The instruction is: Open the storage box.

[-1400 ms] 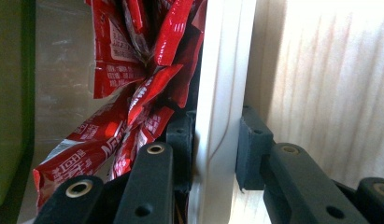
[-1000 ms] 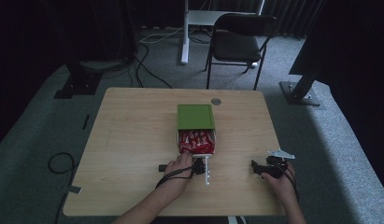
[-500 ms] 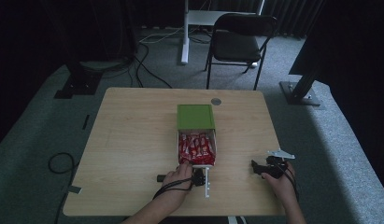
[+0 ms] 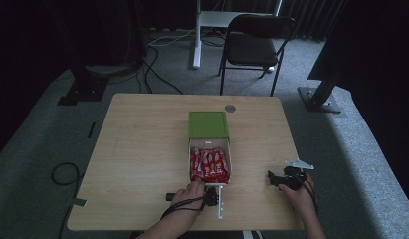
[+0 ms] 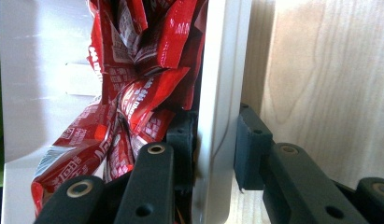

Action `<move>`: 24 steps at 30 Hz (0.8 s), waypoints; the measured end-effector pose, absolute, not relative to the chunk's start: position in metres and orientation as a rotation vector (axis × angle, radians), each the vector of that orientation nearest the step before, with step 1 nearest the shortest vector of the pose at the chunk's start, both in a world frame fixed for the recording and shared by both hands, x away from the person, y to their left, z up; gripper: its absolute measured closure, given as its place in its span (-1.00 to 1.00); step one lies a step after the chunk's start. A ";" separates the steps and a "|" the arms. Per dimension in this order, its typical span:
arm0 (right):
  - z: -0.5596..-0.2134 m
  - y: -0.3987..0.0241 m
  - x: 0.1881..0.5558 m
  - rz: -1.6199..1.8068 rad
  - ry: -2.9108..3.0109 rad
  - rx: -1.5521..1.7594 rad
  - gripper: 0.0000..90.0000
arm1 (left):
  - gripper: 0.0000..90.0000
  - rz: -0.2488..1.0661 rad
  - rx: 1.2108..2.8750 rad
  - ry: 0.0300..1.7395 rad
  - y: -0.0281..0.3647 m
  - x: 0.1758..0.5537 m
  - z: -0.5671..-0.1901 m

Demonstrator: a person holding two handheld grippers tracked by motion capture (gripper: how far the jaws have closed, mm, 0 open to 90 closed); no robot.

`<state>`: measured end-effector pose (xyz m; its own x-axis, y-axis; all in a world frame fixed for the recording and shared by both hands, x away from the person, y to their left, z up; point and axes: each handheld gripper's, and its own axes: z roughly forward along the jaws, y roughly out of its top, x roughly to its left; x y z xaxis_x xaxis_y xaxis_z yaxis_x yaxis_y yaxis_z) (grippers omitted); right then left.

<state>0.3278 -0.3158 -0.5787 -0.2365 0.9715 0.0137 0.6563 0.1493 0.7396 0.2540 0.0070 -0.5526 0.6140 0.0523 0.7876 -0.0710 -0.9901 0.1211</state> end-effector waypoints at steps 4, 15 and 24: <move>-0.579 -0.316 0.328 0.879 1.958 1.549 -0.75 | 0.61 1.308 2.706 -0.025 0.007 0.249 -0.551; -0.579 -0.316 0.328 0.879 1.958 1.549 -0.75 | 0.41 1.132 2.664 0.078 0.014 0.247 -0.543; -0.579 -0.316 0.328 0.879 1.958 1.548 -0.75 | 0.38 0.863 2.556 0.205 0.035 0.240 -0.519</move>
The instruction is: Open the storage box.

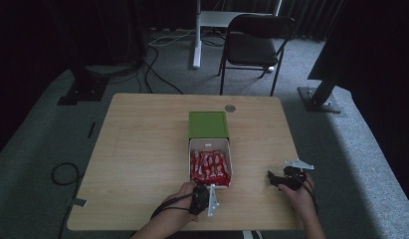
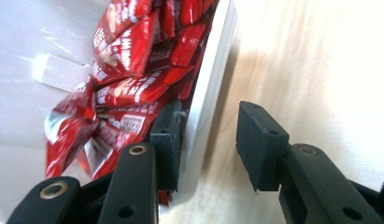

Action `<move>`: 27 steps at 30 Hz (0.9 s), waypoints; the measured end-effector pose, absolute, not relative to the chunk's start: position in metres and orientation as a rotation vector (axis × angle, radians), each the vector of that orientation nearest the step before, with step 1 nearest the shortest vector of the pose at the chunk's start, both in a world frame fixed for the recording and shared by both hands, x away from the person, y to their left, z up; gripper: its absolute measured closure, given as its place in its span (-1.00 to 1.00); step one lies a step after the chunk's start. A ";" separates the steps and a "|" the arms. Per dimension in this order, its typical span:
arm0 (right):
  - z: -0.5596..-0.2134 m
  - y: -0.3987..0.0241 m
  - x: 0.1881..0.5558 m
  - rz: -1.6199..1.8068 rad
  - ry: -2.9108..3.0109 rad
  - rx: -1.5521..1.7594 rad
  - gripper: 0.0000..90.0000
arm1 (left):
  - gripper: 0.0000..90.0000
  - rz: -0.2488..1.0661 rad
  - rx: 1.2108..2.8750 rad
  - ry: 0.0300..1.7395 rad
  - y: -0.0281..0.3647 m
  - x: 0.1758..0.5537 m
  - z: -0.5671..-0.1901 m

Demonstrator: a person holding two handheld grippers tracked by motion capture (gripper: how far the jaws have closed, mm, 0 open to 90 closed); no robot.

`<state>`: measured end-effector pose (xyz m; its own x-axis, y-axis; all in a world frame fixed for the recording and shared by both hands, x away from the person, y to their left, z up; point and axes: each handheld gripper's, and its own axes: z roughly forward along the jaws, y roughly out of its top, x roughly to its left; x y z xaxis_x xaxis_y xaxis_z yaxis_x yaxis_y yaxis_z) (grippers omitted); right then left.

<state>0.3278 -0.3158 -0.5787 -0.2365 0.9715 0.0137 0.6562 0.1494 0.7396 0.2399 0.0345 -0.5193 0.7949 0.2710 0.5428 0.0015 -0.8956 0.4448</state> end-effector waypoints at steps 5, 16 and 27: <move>-0.579 -0.316 0.328 0.878 1.958 1.548 -0.75 | 0.38 0.755 2.425 0.277 0.049 0.238 -0.493; -0.579 -0.316 0.328 0.879 1.958 1.549 -0.75 | 0.38 0.722 2.187 0.457 0.100 0.259 -0.457; -0.579 -0.316 0.328 0.878 1.958 1.548 -0.75 | 0.24 0.641 2.002 0.684 0.158 0.278 -0.469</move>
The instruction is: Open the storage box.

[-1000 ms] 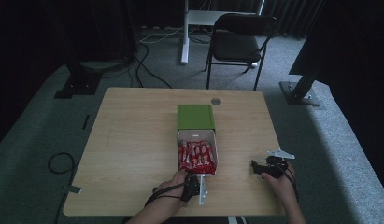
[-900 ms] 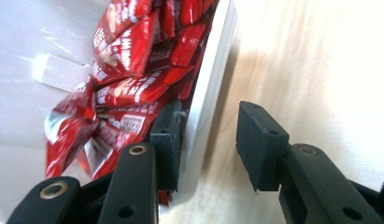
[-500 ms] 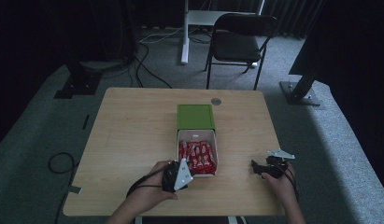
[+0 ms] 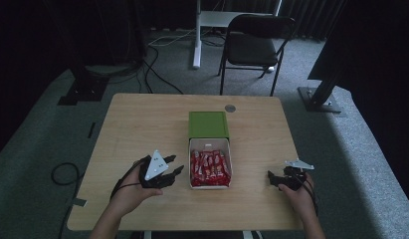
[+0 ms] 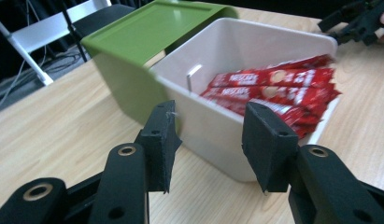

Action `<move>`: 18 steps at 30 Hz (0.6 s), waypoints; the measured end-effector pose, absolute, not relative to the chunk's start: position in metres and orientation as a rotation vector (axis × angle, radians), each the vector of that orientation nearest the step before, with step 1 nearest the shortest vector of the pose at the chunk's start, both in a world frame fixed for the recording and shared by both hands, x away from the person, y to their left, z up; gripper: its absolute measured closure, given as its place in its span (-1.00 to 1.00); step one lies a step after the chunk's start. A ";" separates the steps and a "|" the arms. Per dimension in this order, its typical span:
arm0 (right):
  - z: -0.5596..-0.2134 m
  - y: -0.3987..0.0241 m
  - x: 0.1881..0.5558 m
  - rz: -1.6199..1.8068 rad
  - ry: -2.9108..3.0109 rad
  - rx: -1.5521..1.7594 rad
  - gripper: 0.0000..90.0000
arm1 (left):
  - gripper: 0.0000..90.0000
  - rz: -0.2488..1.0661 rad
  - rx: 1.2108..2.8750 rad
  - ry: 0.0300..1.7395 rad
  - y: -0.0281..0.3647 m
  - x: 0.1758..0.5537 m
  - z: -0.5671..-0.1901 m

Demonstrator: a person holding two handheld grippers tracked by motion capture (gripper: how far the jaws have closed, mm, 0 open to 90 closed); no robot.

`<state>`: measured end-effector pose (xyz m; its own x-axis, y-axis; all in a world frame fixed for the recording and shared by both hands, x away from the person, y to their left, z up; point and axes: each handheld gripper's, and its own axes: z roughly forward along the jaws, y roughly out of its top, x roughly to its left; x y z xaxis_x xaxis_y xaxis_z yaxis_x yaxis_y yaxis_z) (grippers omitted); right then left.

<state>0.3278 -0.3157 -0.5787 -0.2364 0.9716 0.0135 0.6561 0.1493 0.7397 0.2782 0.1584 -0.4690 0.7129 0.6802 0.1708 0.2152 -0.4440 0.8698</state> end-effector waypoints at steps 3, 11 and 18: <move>-0.579 -0.316 0.328 0.879 1.958 1.549 -0.75 | 0.21 0.649 2.002 0.743 0.172 0.283 -0.479; -0.579 -0.316 0.328 0.879 1.958 1.549 -0.75 | -0.02 0.617 1.960 0.906 0.206 0.292 -0.507; -0.579 -0.316 0.328 0.878 1.958 1.548 -0.75 | -0.30 0.580 1.960 1.008 0.231 0.294 -0.525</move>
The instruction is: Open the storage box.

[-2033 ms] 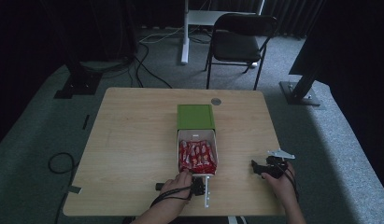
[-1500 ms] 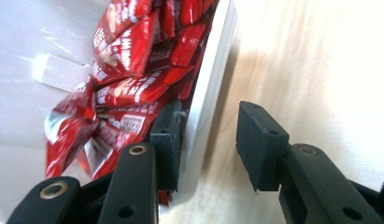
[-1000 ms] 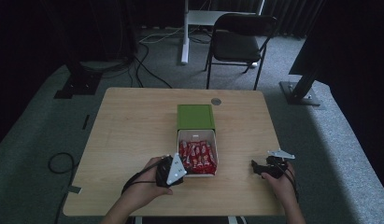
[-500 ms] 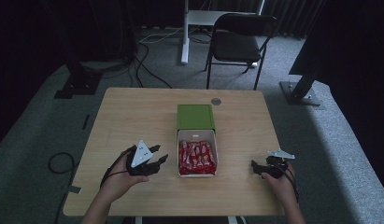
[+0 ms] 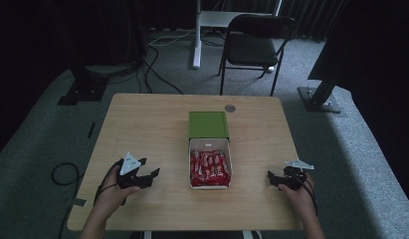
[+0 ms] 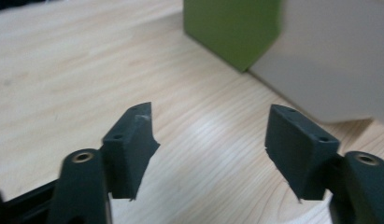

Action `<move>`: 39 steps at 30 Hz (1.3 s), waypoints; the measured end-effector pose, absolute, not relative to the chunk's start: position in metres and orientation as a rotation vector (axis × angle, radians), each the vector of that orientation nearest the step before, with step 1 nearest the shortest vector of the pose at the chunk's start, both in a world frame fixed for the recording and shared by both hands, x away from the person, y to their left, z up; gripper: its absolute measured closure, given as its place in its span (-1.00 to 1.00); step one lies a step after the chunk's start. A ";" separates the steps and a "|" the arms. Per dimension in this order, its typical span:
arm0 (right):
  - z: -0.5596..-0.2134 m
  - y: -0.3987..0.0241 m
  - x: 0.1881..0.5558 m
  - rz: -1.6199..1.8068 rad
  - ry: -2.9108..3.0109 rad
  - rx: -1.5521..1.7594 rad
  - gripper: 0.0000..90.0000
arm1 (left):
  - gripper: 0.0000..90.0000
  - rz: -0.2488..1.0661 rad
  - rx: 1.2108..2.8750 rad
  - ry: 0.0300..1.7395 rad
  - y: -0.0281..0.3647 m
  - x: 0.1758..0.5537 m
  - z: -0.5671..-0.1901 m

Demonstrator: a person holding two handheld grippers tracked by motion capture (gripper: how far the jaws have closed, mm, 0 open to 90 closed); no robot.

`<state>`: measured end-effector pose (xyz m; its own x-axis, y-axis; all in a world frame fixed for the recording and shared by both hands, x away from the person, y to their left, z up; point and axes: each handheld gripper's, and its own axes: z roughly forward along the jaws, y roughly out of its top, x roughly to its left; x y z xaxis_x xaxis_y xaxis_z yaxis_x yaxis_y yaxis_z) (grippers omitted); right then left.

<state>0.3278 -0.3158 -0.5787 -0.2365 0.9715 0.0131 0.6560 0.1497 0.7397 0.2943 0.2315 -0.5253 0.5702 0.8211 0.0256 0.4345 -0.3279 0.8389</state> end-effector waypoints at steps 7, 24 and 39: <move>-0.579 -0.316 0.328 0.878 1.959 1.548 -0.75 | -0.37 0.562 1.926 1.113 0.251 0.293 -0.536; -0.579 -0.316 0.328 0.876 1.959 1.547 -0.75 | -0.78 0.640 1.929 1.409 0.282 0.295 -0.558; -0.579 -0.316 0.328 0.878 1.959 1.548 -0.75 | -0.80 0.699 1.870 1.598 0.295 0.297 -0.569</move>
